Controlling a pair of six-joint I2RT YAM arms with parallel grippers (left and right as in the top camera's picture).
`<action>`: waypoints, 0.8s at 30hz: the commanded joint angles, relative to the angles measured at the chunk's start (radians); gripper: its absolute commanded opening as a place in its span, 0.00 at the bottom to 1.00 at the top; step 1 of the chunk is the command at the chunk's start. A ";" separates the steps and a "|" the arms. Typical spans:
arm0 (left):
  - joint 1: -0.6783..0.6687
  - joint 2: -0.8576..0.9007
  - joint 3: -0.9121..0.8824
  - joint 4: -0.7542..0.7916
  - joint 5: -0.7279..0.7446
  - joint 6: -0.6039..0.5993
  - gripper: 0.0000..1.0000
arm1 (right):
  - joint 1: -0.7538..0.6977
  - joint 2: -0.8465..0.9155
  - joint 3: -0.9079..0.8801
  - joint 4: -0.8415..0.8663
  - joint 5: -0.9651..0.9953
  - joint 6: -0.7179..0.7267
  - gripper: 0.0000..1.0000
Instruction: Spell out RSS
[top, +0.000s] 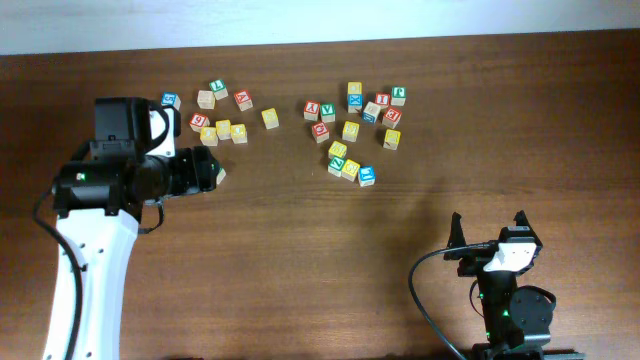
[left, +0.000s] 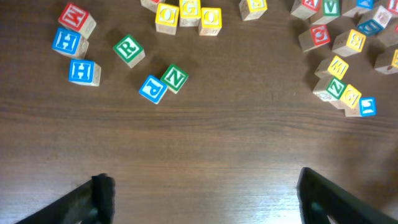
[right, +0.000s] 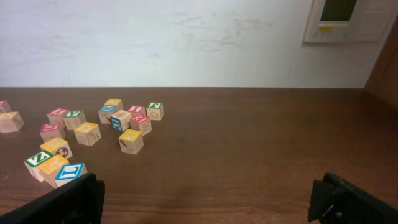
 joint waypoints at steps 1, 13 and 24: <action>0.001 0.005 0.016 0.016 0.014 0.001 0.79 | 0.006 -0.008 -0.007 -0.007 -0.005 0.001 0.98; 0.000 0.064 0.016 0.144 0.014 0.001 0.77 | 0.006 -0.008 -0.007 -0.007 -0.005 0.001 0.98; 0.000 0.127 0.016 0.240 0.030 0.068 0.73 | 0.006 -0.008 -0.007 -0.007 -0.005 0.001 0.98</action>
